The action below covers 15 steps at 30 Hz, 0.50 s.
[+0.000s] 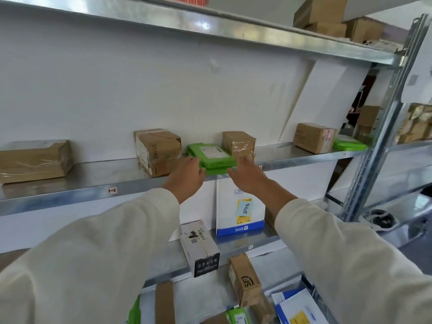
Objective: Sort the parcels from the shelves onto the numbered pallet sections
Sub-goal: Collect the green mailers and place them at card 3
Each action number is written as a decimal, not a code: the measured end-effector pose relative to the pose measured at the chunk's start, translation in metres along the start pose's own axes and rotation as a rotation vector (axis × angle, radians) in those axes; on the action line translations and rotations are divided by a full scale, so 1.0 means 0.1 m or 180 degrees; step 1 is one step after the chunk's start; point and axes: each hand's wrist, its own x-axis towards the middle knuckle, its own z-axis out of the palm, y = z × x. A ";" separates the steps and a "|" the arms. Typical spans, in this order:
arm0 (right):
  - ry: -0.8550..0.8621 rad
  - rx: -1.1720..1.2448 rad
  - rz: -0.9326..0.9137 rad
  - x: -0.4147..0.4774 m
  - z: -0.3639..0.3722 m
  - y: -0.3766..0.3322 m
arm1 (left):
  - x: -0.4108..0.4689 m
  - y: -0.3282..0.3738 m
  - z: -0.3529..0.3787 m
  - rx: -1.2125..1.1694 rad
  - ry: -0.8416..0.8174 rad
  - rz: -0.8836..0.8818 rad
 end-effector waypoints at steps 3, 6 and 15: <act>-0.0014 0.0309 0.0017 0.27 0.06 0.08 | 0.13 0.00 0.10 -0.0039 -0.0037 -0.0315; 0.0077 0.0874 0.0006 0.53 0.09 0.11 | 0.33 0.01 0.12 -0.0184 -0.0079 -0.0654; -0.0664 0.0773 -0.0020 0.82 0.10 0.07 | 0.73 0.13 0.26 -0.0551 -0.0238 -0.1693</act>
